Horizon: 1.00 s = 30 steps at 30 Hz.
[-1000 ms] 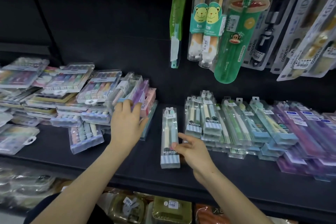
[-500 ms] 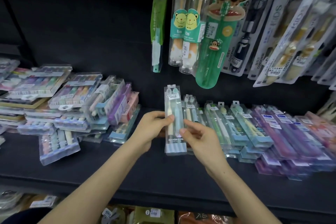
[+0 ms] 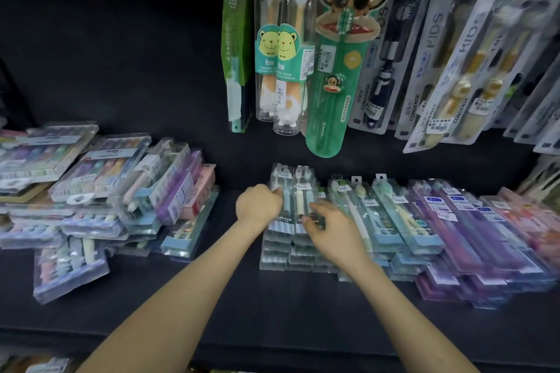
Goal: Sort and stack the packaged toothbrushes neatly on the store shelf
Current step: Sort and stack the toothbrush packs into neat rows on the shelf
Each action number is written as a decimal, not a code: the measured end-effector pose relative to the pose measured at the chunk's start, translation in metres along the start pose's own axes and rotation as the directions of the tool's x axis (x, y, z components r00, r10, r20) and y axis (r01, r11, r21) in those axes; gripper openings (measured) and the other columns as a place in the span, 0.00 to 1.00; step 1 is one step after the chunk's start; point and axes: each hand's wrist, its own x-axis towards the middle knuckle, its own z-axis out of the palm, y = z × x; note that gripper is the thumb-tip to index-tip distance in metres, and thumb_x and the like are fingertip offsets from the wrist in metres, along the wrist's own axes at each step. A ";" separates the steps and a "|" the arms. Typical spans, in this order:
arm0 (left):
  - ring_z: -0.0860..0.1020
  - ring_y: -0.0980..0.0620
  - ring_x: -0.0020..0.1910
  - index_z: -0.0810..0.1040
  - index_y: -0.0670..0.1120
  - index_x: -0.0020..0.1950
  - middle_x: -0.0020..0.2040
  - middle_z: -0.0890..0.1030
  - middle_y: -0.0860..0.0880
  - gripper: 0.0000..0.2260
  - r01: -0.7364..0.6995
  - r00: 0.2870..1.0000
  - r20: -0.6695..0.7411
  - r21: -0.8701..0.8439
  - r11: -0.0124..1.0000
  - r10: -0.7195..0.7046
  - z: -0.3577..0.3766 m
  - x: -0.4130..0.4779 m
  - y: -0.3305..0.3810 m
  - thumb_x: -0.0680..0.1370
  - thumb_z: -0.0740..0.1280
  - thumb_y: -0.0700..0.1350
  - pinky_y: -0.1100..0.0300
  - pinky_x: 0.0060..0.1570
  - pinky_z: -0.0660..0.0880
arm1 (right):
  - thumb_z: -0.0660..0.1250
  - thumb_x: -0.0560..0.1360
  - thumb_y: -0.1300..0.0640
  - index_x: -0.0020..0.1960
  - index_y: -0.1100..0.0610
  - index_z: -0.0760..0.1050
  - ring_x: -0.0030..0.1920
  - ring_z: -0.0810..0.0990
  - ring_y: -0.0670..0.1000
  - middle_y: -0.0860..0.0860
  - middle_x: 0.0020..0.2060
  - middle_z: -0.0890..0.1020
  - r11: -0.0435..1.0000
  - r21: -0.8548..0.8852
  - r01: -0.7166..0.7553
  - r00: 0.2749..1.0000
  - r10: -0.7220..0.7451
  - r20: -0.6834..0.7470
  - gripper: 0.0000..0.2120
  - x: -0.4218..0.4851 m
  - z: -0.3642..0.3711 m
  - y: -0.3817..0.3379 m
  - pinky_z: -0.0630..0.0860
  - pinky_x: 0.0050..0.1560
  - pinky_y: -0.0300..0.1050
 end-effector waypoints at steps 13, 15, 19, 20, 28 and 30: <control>0.78 0.38 0.51 0.79 0.39 0.59 0.51 0.80 0.38 0.14 -0.230 0.881 -0.397 0.116 0.966 0.258 -0.048 -0.031 -0.059 0.78 0.65 0.46 0.52 0.49 0.73 | 0.63 0.79 0.54 0.64 0.59 0.76 0.62 0.76 0.53 0.52 0.63 0.77 0.986 -0.017 0.163 0.959 -0.163 -0.233 0.16 -0.009 0.004 -0.027 0.69 0.60 0.42; 0.77 0.34 0.43 0.80 0.34 0.49 0.44 0.79 0.34 0.10 -0.184 0.766 -0.509 0.409 0.894 0.391 -0.070 -0.036 -0.084 0.72 0.72 0.40 0.46 0.40 0.74 | 0.64 0.78 0.55 0.63 0.57 0.77 0.57 0.78 0.49 0.50 0.59 0.79 0.965 0.142 0.221 0.958 -0.187 -0.219 0.14 -0.010 0.016 -0.047 0.69 0.56 0.36; 0.77 0.35 0.38 0.79 0.32 0.40 0.37 0.77 0.35 0.15 -0.110 0.850 -0.335 0.643 0.758 0.407 -0.087 -0.047 -0.112 0.59 0.79 0.35 0.48 0.30 0.74 | 0.63 0.79 0.54 0.64 0.54 0.76 0.47 0.78 0.43 0.49 0.56 0.81 0.914 0.367 0.173 0.985 -0.170 -0.040 0.15 0.001 0.052 -0.084 0.69 0.46 0.26; 0.78 0.35 0.38 0.79 0.32 0.41 0.37 0.77 0.35 0.17 -0.110 0.873 -0.290 0.664 0.739 0.391 -0.087 -0.049 -0.113 0.57 0.80 0.34 0.49 0.29 0.74 | 0.63 0.79 0.54 0.64 0.55 0.75 0.48 0.78 0.44 0.48 0.56 0.80 0.909 0.387 0.151 0.987 -0.163 -0.003 0.15 0.007 0.062 -0.092 0.70 0.47 0.29; 0.75 0.48 0.55 0.70 0.41 0.60 0.56 0.77 0.45 0.13 0.049 0.930 -0.244 0.825 0.563 0.276 -0.091 -0.032 -0.102 0.77 0.63 0.44 0.59 0.48 0.67 | 0.59 0.80 0.58 0.64 0.58 0.74 0.49 0.76 0.50 0.50 0.49 0.77 0.760 0.625 -0.181 0.972 0.042 0.230 0.14 0.065 0.116 -0.129 0.75 0.53 0.47; 0.78 0.49 0.50 0.72 0.42 0.58 0.51 0.78 0.47 0.12 0.027 0.944 -0.207 0.826 0.563 0.259 -0.097 -0.025 -0.096 0.77 0.63 0.45 0.60 0.43 0.65 | 0.59 0.80 0.59 0.63 0.57 0.75 0.44 0.74 0.48 0.50 0.46 0.78 0.747 0.639 -0.185 0.973 0.050 0.224 0.14 0.070 0.122 -0.129 0.72 0.46 0.44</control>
